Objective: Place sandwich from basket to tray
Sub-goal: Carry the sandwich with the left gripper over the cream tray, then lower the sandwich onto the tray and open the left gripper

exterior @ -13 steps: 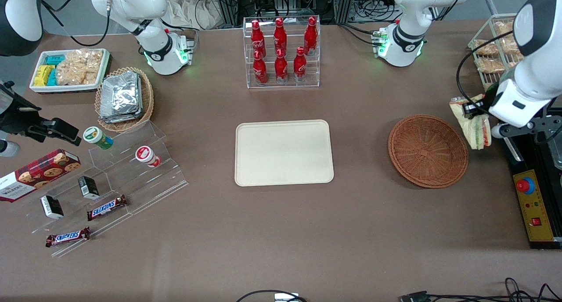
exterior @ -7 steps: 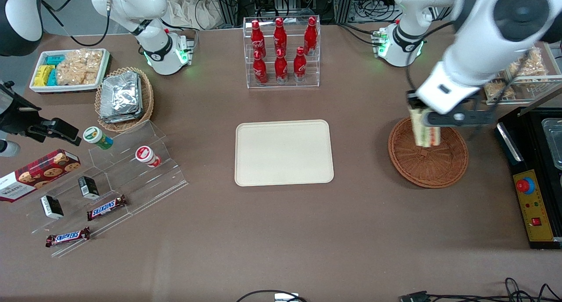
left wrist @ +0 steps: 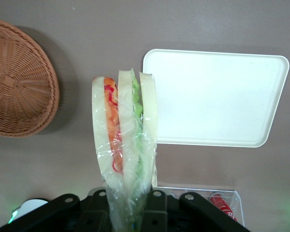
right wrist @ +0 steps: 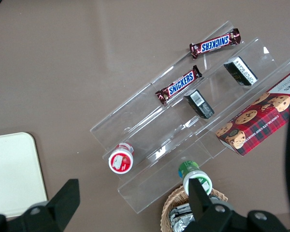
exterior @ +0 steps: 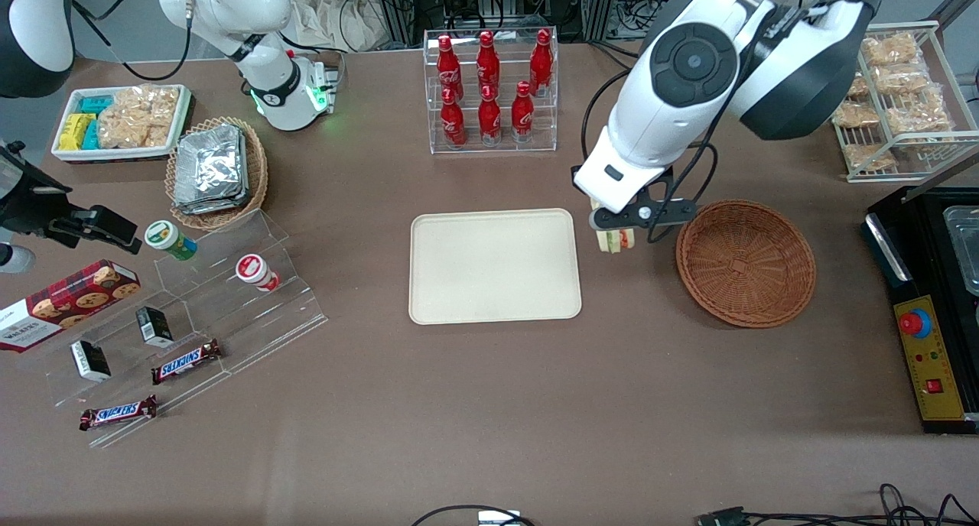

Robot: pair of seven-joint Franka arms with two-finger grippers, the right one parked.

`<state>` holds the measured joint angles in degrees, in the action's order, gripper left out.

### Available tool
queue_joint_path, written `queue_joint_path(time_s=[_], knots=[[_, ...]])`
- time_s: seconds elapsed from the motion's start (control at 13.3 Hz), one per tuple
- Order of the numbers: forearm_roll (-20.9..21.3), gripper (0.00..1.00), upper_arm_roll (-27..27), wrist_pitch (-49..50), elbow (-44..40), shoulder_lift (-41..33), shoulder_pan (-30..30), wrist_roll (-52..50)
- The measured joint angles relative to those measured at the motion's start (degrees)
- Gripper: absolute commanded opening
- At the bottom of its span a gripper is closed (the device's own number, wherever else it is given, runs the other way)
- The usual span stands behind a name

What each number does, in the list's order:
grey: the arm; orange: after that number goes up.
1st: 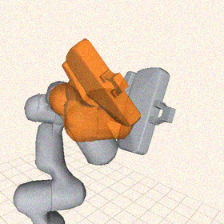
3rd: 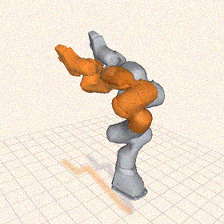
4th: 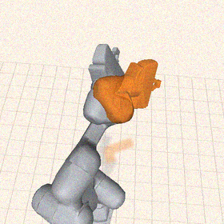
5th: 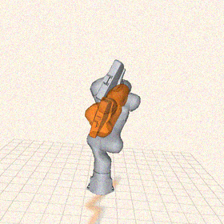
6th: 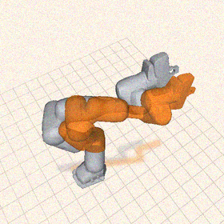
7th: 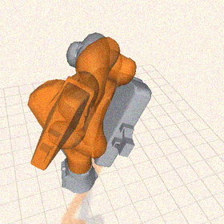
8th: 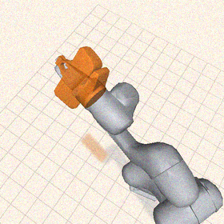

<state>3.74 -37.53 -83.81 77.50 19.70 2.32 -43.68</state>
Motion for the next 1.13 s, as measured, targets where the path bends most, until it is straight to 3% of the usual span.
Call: queue_joint_path(time_s=[0.3, 0.68, 0.9, 1.13], knots=[[0.52, 0.0, -0.08, -7.46, 3.54, 4.62, 0.08, -0.31], [7.74, 0.0, -0.39, -25.45, 16.91, 10.05, 0.96, -1.72], [12.32, 0.01, -0.4, -29.86, 18.31, 15.52, 2.18, -4.06], [13.44, 0.01, -0.41, -34.74, 19.08, 19.09, 2.91, -4.77]])
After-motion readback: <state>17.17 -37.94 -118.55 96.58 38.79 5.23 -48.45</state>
